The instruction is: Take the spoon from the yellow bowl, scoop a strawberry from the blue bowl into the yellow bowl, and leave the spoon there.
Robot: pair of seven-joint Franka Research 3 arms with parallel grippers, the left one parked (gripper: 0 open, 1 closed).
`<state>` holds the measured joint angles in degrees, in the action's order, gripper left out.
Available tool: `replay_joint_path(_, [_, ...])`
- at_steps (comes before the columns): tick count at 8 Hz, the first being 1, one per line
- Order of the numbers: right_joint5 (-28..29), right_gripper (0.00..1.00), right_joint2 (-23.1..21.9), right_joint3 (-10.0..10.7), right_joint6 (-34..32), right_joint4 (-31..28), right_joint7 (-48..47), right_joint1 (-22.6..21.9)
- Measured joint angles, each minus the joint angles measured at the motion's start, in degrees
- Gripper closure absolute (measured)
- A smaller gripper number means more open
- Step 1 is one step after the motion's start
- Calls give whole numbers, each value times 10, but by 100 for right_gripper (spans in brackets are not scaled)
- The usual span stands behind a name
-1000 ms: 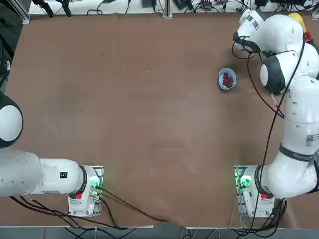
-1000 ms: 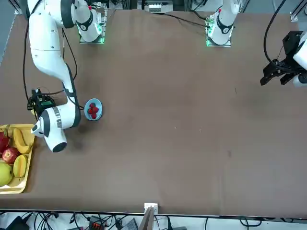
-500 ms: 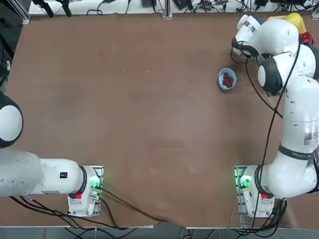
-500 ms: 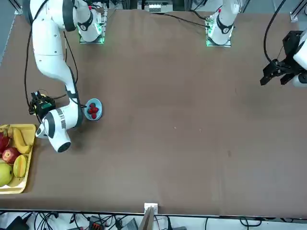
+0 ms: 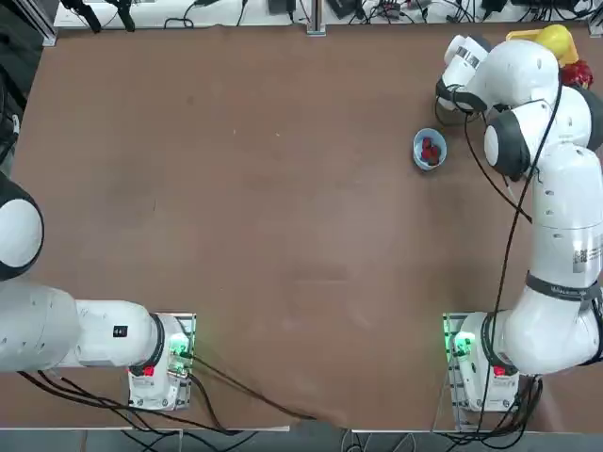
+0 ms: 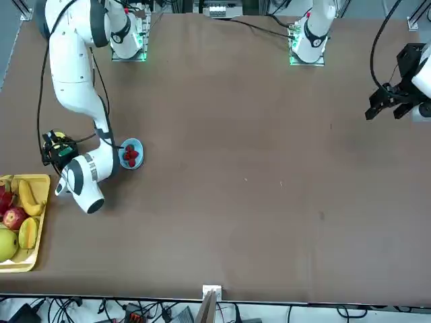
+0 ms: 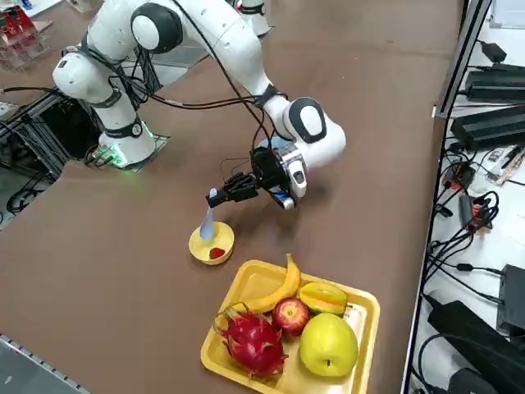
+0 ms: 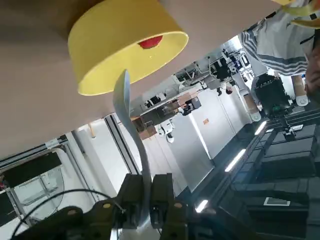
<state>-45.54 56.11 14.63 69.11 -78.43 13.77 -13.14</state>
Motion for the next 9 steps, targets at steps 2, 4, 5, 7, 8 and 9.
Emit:
replay_joint_path(2, [0,89,0,0,0,0,1,-1])
replay_joint_path(4, [0,90,0,0,-2,0,-11,0])
replay_joint_path(5, [0,90,2,0,-3,-1,-36,0])
replay_joint_path(7, [3,90,13,0,-3,-2,-94,0])
replay_joint_path(8, [6,89,21,0,-2,-2,-121,0])
replay_joint_path(9, [8,89,27,0,-1,-2,-146,0])
